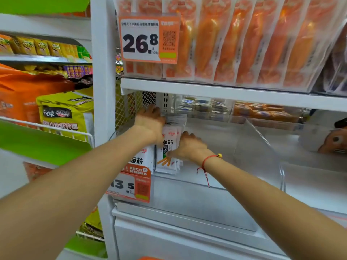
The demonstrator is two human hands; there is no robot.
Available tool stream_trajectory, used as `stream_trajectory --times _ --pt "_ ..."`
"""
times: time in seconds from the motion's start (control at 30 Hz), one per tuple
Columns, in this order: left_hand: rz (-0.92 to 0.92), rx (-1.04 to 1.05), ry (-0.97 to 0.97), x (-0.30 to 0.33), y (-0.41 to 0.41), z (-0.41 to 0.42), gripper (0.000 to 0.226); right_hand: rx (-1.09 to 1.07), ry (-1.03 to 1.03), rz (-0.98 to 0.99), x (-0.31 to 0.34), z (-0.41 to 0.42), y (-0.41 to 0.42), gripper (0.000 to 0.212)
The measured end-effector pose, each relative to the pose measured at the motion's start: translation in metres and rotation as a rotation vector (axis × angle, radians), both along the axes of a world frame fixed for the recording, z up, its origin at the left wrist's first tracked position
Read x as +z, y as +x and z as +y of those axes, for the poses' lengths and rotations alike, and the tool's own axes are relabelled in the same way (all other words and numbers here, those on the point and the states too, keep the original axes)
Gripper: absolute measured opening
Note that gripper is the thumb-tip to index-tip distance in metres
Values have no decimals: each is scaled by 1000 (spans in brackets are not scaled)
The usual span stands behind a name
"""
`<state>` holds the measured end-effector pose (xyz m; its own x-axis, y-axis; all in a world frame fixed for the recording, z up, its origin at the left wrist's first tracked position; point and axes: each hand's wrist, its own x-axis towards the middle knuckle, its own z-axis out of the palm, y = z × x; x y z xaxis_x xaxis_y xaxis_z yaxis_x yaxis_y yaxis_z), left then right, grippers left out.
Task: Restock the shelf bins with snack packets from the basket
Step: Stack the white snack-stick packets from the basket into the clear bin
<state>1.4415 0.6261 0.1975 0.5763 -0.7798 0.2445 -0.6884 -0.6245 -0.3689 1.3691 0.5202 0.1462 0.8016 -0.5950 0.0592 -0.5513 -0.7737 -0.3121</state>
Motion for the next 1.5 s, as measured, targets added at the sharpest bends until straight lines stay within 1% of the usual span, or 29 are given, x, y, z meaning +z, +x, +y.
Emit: stream_trajectory --times 0.03,0.1,0.13,0.2,0.23,0.3,0.33,0.37,0.4,0.43,0.5,0.57,0.6,0.7,0.77,0.83,0.93,1.03,1.1,1.13,1.23,1.3,1.4,1.5 --pt "-9 14 15 0 0 -2 77 9 37 51 0 2 1 64" --pt "-23 24 37 0 -1 -3 80 36 232 92 -1 4 3 50" --pt "-31 6 27 0 -2 -3 83 42 337 101 -1 5 3 44" --pt "-51 -69 -36 4 -7 2 82 65 443 131 -2 6 0 39" --pt "-73 -124 -69 8 -11 5 75 73 455 142 -3 6 -1 43" --pt "-109 -253 -60 15 -16 12 49 82 448 138 -6 5 -4 52" --pt "-84 -306 -4 18 -17 15 34 83 458 121 -7 5 -4 53" --pt "-22 -341 69 20 -17 17 24 80 469 105 -8 5 -4 53" --pt "54 -352 158 21 -17 18 25 79 472 91 -9 6 -4 53" --pt "97 -350 254 19 -18 18 33 82 479 86 -9 6 -4 54" --pt "87 -330 416 14 -20 15 47 111 553 83 -8 3 -7 54" --pt "46 -315 498 9 -24 11 51 126 668 79 -6 -1 -13 54" --pt "43 -304 521 8 -25 10 51 116 689 68 -5 -3 -14 58" --pt "76 -237 563 8 -26 7 50 71 683 -24 -5 -3 -14 66" --pt "89 -170 586 8 -27 7 49 63 619 -45 -6 1 -8 60" --pt "95 -126 595 4 -27 7 51 60 520 -16 -6 5 -2 55" --pt "92 -91 600 -2 -20 3 53 67 455 56 -9 6 2 58" --pt "128 -47 626 -3 -12 -3 57 91 439 98 -10 4 -3 52" --pt "142 -22 651 -1 -16 -3 58 109 465 101 -8 3 -10 41" --pt "144 -17 650 1 -19 -1 57 106 481 95 -6 3 -14 37" --pt "145 -25 583 9 -34 12 54 69 501 57 5 4 -30 48" --pt "129 -65 503 13 -44 25 53 87 436 -3 14 8 -45 49" --pt "58 -168 267 15 -58 44 49 141 204 -152 26 15 -73 38" --pt "99 -204 -14 13 -79 63 47 175 82 -360 32 32 -107 18"
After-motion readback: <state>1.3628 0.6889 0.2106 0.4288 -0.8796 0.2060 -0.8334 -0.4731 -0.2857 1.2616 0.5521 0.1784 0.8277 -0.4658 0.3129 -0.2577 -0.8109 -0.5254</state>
